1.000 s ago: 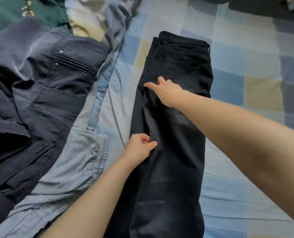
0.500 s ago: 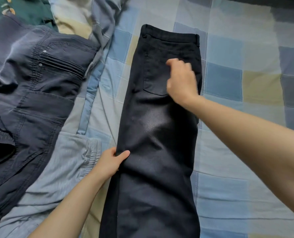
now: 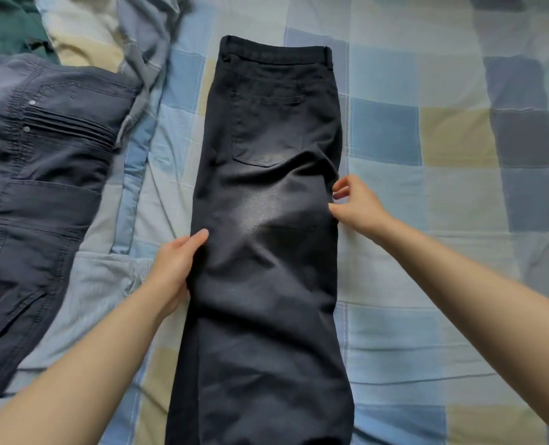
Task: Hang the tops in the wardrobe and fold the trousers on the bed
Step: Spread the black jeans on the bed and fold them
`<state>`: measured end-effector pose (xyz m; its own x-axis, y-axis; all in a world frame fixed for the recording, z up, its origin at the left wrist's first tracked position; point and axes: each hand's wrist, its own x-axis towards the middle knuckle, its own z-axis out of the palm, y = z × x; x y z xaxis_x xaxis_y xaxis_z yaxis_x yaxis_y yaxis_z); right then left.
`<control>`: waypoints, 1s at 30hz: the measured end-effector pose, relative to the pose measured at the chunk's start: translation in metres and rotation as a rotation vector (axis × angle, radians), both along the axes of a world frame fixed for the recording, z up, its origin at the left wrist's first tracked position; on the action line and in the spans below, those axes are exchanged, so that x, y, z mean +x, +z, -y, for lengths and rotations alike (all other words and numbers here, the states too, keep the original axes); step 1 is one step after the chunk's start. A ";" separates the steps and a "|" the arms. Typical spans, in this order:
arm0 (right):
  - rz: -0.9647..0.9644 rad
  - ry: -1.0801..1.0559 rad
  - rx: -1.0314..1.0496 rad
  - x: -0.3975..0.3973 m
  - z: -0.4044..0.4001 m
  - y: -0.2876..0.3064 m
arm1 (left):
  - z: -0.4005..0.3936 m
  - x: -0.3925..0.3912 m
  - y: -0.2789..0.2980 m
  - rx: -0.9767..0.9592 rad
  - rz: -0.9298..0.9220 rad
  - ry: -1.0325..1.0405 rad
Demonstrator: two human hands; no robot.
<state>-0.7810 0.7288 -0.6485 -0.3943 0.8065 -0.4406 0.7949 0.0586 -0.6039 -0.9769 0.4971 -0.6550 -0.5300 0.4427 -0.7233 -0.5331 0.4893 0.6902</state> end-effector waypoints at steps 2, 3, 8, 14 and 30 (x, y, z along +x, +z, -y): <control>0.251 0.270 0.129 -0.008 0.002 -0.002 | -0.020 -0.011 0.000 0.008 -0.102 -0.018; 0.326 0.333 0.208 -0.009 0.005 -0.004 | -0.032 -0.016 0.001 0.010 -0.156 -0.036; 0.136 0.376 0.663 0.012 0.022 -0.020 | -0.064 -0.035 -0.016 -0.060 -0.357 -0.114; 0.177 0.489 0.480 0.027 0.017 -0.041 | -0.063 -0.037 -0.027 -0.122 -0.491 -0.182; -0.105 -0.571 -0.196 0.080 -0.012 -0.034 | -0.067 -0.010 -0.024 -0.097 -0.455 -0.272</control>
